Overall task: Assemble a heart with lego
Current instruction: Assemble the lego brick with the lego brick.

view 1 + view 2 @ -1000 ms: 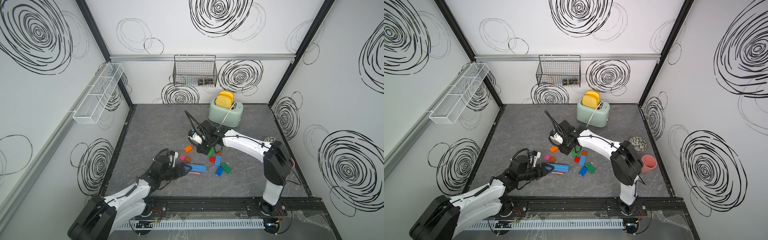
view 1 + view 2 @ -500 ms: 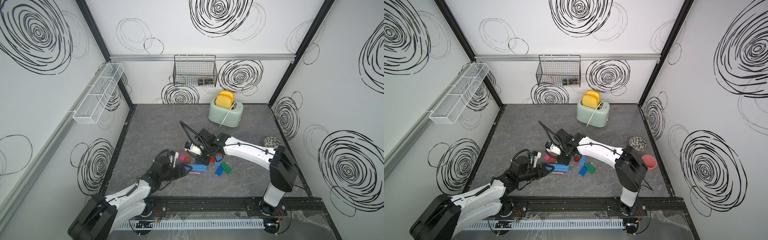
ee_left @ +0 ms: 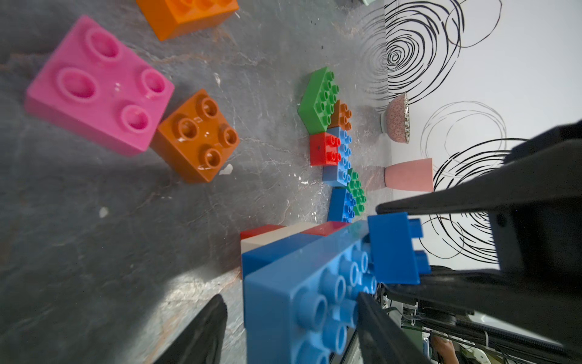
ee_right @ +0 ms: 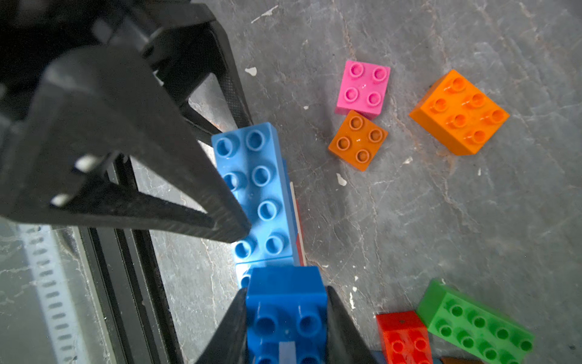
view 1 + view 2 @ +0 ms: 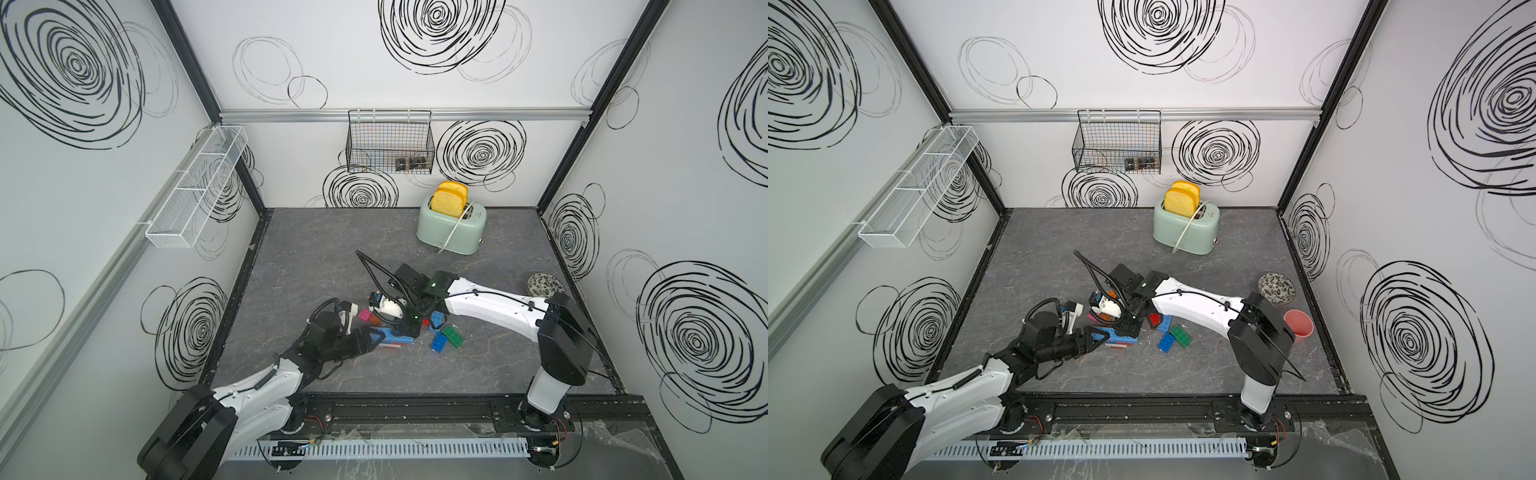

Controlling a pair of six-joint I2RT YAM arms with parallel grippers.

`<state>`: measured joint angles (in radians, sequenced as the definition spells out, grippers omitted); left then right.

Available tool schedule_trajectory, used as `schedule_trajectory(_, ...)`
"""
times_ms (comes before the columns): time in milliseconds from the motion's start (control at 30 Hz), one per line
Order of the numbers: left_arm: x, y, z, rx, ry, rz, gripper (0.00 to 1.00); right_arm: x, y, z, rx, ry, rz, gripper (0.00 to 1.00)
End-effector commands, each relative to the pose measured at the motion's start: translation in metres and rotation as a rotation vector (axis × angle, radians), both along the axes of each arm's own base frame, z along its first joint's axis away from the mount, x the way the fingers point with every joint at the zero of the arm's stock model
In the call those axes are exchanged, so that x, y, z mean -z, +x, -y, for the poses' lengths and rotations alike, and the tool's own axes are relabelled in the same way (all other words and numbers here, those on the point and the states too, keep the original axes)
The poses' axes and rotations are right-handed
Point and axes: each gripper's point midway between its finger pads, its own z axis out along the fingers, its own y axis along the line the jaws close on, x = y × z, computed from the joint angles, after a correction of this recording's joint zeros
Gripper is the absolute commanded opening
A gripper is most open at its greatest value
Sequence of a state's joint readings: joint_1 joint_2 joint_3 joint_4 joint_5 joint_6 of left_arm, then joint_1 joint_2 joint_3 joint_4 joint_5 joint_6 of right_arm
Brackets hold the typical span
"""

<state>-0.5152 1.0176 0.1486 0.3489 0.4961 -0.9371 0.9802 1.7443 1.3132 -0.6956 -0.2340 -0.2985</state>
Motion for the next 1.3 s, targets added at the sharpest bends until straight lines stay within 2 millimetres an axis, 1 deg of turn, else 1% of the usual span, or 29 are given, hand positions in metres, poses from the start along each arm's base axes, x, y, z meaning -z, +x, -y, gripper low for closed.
schedule_trajectory(0,0.017,-0.005,-0.006,-0.016,0.044,-0.041,0.68,0.006,-0.016,0.008,-0.051,-0.028,-0.024,0.22)
schedule_trajectory(133,0.017,-0.004,-0.006,-0.014,0.046,-0.039,0.68,0.012,-0.023,0.009,-0.075,-0.041,-0.028,0.22)
schedule_trajectory(267,0.019,-0.005,-0.008,-0.016,0.052,-0.044,0.68,0.021,-0.022,0.015,-0.058,-0.091,-0.017,0.22)
schedule_trajectory(500,0.02,-0.005,-0.009,-0.021,0.052,-0.047,0.68,0.033,-0.017,0.024,-0.03,-0.171,0.065,0.22)
schedule_trajectory(600,0.021,-0.005,-0.009,-0.024,0.052,-0.046,0.68,0.038,-0.02,0.025,-0.034,-0.187,0.083,0.22)
schedule_trajectory(733,0.021,-0.006,-0.01,-0.026,0.052,-0.049,0.68,0.048,-0.025,0.03,-0.039,-0.219,0.07,0.22)
schedule_trajectory(1000,0.021,-0.006,-0.011,-0.032,0.047,-0.047,0.68,0.071,-0.025,0.041,-0.04,-0.319,0.05,0.2)
schedule_trajectory(1167,0.022,-0.007,-0.011,-0.029,0.047,-0.051,0.68,0.085,-0.036,0.047,-0.057,-0.351,-0.012,0.19)
schedule_trajectory(1267,0.022,-0.007,-0.011,-0.029,0.044,-0.051,0.68,0.09,-0.036,0.05,-0.057,-0.373,-0.018,0.19)
